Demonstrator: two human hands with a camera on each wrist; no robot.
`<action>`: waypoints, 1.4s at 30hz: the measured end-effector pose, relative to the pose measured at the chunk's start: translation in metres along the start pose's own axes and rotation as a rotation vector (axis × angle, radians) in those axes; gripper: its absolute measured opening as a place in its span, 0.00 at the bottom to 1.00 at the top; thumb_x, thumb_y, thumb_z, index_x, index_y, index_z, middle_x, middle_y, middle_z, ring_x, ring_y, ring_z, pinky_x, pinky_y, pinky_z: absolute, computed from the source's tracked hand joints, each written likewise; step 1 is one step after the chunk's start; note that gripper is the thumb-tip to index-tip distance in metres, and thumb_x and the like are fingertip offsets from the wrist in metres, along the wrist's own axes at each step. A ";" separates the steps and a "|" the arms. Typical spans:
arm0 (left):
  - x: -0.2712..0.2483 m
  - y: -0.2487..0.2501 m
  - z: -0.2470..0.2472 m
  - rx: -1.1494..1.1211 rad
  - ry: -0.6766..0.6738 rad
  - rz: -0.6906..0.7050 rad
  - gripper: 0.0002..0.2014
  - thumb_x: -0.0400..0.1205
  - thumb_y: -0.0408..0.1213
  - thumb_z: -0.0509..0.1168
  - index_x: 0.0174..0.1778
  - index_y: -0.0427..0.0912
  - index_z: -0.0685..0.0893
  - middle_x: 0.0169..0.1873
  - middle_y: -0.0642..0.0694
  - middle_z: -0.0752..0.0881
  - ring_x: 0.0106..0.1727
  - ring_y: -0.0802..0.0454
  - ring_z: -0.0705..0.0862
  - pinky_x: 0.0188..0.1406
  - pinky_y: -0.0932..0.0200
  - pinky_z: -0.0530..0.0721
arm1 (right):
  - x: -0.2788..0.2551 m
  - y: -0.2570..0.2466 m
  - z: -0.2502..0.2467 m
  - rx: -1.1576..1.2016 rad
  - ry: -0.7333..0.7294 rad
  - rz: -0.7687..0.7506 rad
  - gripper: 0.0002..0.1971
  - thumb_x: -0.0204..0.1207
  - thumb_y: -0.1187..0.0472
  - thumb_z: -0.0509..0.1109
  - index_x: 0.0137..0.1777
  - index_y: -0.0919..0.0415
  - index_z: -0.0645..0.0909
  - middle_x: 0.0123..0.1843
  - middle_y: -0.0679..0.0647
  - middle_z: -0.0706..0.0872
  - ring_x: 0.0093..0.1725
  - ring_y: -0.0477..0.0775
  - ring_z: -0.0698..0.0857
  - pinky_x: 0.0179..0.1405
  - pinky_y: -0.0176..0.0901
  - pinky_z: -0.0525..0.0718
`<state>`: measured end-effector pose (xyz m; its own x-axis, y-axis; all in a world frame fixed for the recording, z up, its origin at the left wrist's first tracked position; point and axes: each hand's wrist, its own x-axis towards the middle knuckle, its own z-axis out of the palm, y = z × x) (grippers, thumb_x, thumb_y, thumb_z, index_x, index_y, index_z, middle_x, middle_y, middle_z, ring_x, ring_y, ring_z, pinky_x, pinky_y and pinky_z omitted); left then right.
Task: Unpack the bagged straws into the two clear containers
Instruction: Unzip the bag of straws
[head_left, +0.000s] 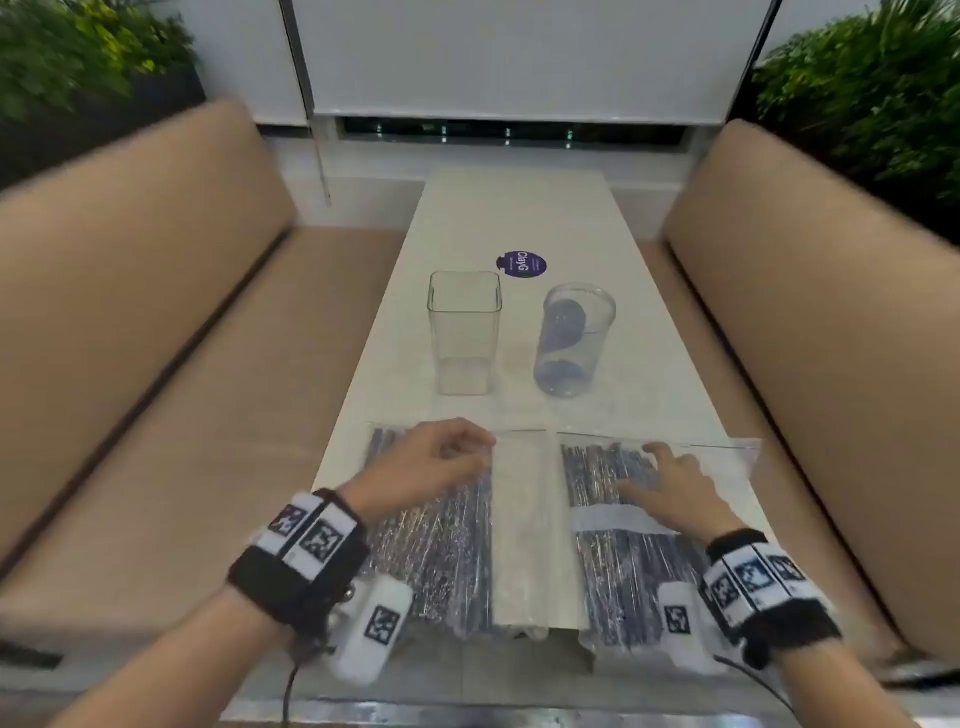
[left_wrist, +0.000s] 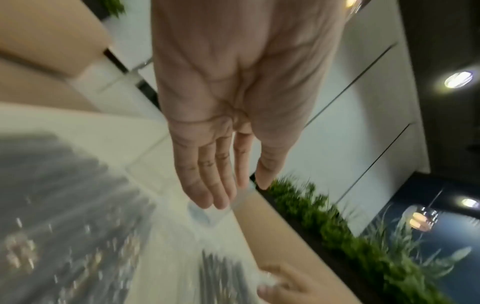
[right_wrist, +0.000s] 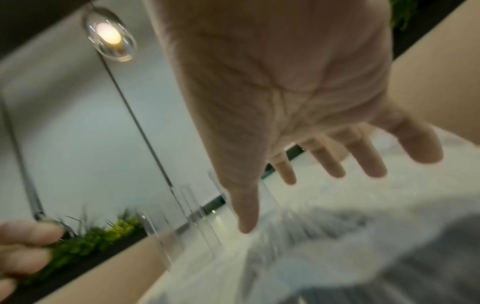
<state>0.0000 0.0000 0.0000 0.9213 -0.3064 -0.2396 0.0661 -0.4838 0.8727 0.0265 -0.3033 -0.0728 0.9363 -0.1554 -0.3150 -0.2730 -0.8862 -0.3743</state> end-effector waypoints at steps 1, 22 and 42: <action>0.018 -0.002 0.014 0.015 -0.017 -0.022 0.12 0.84 0.39 0.66 0.63 0.46 0.83 0.51 0.52 0.86 0.43 0.59 0.85 0.45 0.60 0.86 | 0.004 -0.001 0.008 -0.006 -0.022 0.064 0.42 0.72 0.34 0.70 0.80 0.49 0.58 0.77 0.65 0.66 0.73 0.71 0.72 0.71 0.67 0.72; 0.070 0.074 -0.010 -0.404 -0.071 -0.022 0.35 0.83 0.67 0.48 0.62 0.42 0.85 0.55 0.43 0.90 0.48 0.49 0.88 0.49 0.52 0.86 | -0.077 -0.052 -0.026 0.162 0.250 -0.790 0.32 0.68 0.68 0.68 0.71 0.45 0.67 0.62 0.50 0.82 0.60 0.56 0.82 0.59 0.59 0.81; 0.027 0.059 -0.025 -0.126 0.002 -0.008 0.02 0.79 0.23 0.68 0.43 0.32 0.86 0.31 0.41 0.87 0.29 0.53 0.86 0.35 0.62 0.90 | -0.095 -0.042 0.000 -0.341 0.552 -0.958 0.42 0.58 0.78 0.81 0.70 0.47 0.74 0.56 0.55 0.85 0.56 0.55 0.80 0.63 0.65 0.77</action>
<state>0.0382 -0.0166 0.0553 0.9215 -0.3011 -0.2455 0.1207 -0.3789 0.9175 -0.0508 -0.2519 -0.0270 0.7193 0.5489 0.4259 0.5961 -0.8024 0.0274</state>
